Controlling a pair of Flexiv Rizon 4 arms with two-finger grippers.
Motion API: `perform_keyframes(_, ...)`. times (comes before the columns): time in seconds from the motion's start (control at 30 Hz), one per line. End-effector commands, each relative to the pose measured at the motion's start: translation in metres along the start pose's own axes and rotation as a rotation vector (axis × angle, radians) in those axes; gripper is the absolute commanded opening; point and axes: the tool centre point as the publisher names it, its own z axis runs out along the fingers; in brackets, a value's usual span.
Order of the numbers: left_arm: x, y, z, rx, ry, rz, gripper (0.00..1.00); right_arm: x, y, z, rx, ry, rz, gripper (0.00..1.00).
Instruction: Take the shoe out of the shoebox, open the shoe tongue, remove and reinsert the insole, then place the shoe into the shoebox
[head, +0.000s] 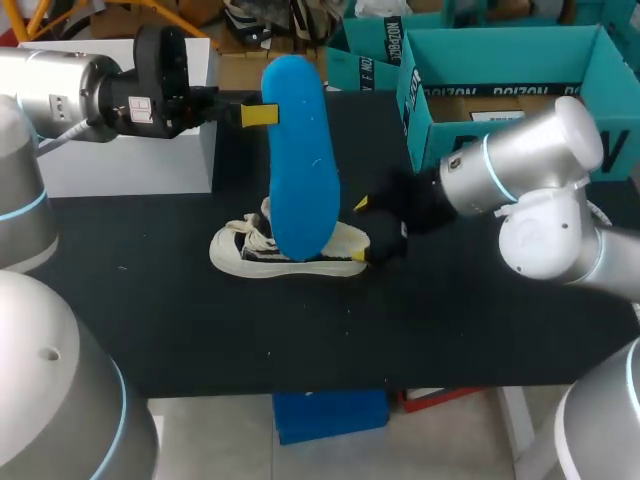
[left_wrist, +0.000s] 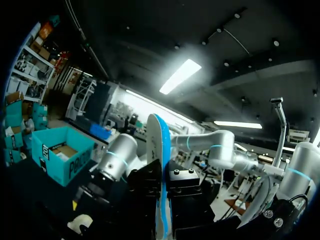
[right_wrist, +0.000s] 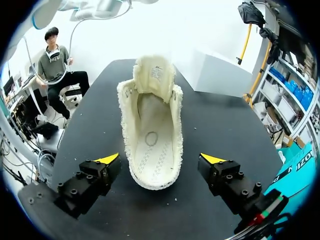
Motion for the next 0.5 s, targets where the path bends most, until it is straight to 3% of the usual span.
perform_keyframes(0.03, 0.000, 0.001, 0.001, 0.002, -0.003, 0.001, 0.00, 0.001, -0.008, 0.005, -0.092, 0.000, 0.000, 1.00)
perform_keyframes(0.23, 0.000, 0.001, 0.001, 0.002, -0.003, 0.001, 0.00, 0.003, -0.017, 0.010, -0.139, 0.002, 0.023, 1.00)
perform_keyframes(0.5, 0.000, 0.001, 0.001, 0.002, -0.003, 0.001, 0.00, 0.002, -0.023, 0.014, -0.145, 0.007, 0.039, 1.00)
